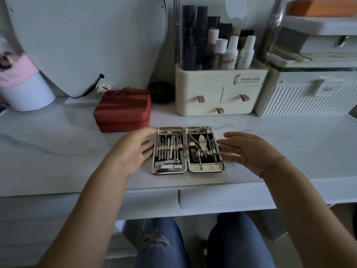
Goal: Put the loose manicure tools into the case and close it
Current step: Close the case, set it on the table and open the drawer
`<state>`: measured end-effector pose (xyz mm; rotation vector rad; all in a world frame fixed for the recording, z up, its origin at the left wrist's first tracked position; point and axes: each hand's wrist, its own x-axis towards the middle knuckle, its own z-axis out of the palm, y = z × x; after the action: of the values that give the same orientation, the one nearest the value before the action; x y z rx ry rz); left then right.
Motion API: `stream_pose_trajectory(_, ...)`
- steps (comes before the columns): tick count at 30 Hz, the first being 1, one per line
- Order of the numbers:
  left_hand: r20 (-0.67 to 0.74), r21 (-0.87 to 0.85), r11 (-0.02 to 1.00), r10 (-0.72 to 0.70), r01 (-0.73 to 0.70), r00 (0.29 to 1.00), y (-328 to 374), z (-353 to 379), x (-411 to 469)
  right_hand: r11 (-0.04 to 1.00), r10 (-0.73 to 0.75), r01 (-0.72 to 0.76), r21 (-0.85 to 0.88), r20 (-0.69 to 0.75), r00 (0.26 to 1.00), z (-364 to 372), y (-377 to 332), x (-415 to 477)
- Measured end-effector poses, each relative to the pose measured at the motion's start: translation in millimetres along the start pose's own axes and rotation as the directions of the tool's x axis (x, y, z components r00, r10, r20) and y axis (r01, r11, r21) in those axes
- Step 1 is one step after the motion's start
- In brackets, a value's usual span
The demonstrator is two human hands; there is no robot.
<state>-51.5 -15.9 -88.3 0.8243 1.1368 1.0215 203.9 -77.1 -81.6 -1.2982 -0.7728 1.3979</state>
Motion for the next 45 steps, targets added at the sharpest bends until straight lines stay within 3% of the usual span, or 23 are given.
stream_pose_trajectory(3, -0.075, -0.095, 0.991, -0.101, 0.094, 0.992, 8, 3, -1, 1.0, 0.002, -0.002, -0.005, 0.003, 1.0, 2, 1, -2)
stream_pose_trajectory(9, 0.089, -0.162, 0.976, -0.131, 0.144, 0.987, 3, 13, -2, 0.993, 0.013, -0.018, 0.12, 0.048, 0.999, -4, 4, -2)
stream_pose_trajectory(15, 0.229, -0.317, 0.947, 0.025, 0.05, 0.973, -9, 36, -7, 0.989, 0.049, -0.065, 0.132, 0.125, 0.991, -6, 5, 0)
stream_pose_trajectory(18, 0.343, -0.049, 0.99, 0.138, -0.129, 0.929, -18, 51, -10, 0.986, 0.089, -0.114, 0.123, 0.194, 0.977, -5, 6, 0)
stream_pose_trajectory(21, 0.437, 0.362, 0.851, 0.206, -0.381, 0.876, -32, 65, -16, 0.983, 0.109, -0.139, 0.123, 0.225, 0.968, -6, 7, 1)
stream_pose_trajectory(25, 0.456, 0.419, 0.769, 0.282, -0.483, 0.844, -47, 69, -14, 0.995, 0.064, -0.08, 0.056, 0.242, 0.968, -5, 10, 1)
stream_pose_trajectory(29, 0.497, 0.483, 0.679, 0.307, -0.553, 0.811, -51, 67, -11, 0.996, 0.033, -0.028, -0.084, 0.07, 0.997, 5, 14, 3)
stream_pose_trajectory(31, 0.44, 0.472, 0.704, 0.334, -0.531, 0.833, -53, 68, -11, 0.995, -0.002, 0.004, -0.095, 0.025, 1.0, 9, 16, 3)
stream_pose_trajectory(35, 0.166, 0.345, 0.87, 0.314, -0.353, 0.935, -49, 72, -7, 0.995, -0.092, 0.09, 0.041, 0.04, 0.995, 13, 17, -2)
stream_pose_trajectory(38, 0.19, 0.21, 0.941, 0.226, -0.265, 0.955, -48, 73, -1, 0.985, -0.106, 0.094, 0.147, 0.08, 0.991, 13, 16, -5)
stream_pose_trajectory(45, 0.186, 0.212, 0.93, 0.263, -0.3, 0.947, -52, 74, 6, 0.982, -0.097, 0.089, 0.169, 0.044, 0.994, 16, 17, -5)
